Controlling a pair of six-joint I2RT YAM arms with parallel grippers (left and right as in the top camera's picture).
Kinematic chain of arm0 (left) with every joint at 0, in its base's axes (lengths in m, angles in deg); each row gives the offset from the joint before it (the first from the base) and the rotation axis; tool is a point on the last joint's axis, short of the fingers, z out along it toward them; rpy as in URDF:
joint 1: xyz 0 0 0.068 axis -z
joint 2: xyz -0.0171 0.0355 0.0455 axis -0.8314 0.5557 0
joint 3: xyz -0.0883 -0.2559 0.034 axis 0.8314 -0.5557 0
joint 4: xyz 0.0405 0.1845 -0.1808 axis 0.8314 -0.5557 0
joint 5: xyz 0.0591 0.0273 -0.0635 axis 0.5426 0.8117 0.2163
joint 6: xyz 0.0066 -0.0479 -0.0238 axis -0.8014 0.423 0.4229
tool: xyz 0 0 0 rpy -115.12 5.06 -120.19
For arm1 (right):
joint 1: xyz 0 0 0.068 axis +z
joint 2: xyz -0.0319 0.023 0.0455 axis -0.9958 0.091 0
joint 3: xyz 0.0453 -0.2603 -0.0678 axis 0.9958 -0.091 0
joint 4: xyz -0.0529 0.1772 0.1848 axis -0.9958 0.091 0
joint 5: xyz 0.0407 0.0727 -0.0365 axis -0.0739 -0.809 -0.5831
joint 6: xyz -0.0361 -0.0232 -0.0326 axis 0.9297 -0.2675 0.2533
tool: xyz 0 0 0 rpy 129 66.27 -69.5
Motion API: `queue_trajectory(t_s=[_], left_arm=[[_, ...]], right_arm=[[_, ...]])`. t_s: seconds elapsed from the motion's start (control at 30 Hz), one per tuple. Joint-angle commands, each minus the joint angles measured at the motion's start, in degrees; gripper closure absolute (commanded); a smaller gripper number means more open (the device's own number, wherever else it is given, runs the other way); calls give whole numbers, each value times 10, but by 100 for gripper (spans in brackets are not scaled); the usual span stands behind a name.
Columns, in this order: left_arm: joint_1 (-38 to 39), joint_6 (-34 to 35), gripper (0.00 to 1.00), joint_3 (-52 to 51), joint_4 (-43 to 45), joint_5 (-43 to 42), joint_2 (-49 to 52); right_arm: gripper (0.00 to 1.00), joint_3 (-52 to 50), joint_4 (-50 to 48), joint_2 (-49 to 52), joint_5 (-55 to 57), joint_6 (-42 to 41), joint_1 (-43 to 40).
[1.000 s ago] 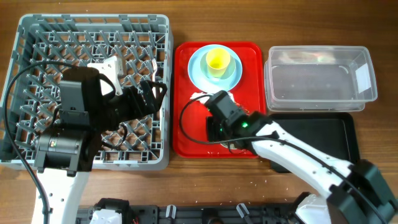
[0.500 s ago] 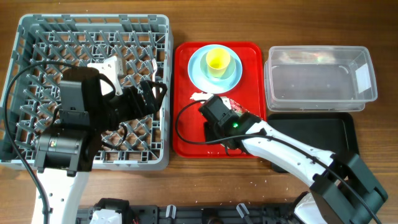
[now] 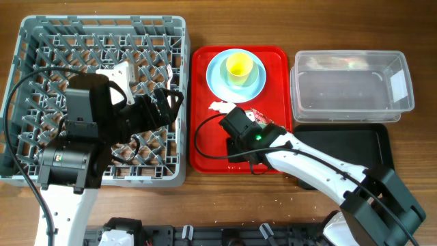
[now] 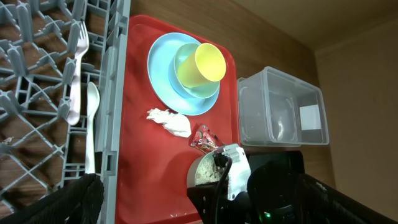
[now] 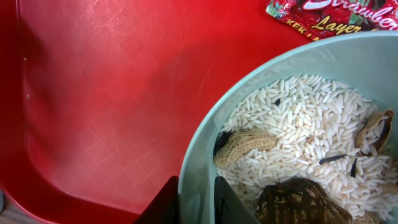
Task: Sort waste into correct bins and load items into the dishwasher rack
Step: 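Lift the bowl and move it over the black tray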
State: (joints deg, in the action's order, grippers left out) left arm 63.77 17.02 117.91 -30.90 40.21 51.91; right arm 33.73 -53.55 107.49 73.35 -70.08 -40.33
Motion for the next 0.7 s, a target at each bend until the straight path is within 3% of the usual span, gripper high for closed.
queue_trajectory(t_s=[0.0, 0.07, 0.17, 0.3, 0.47, 0.67], left_arm=[[-3, 5, 0, 5, 1, -7, -1], [-3, 5, 0, 5, 1, -7, -1], [-3, 5, 0, 5, 1, -7, -1], [-3, 5, 0, 5, 1, -7, -1], [-3, 5, 0, 5, 1, -7, -1], [-3, 5, 0, 5, 1, -7, -1]], right_arm=[[81, -2, 2, 6, -5, -16, 2], [82, -2, -2, 6, -5, -16, 2], [96, 9, -10, 1, -24, -16, 1], [96, 59, 2, -39, -33, -14, 0], [96, 106, 84, -134, -25, 30, -7], [96, 107, 226, -300, 1, 29, -114]])
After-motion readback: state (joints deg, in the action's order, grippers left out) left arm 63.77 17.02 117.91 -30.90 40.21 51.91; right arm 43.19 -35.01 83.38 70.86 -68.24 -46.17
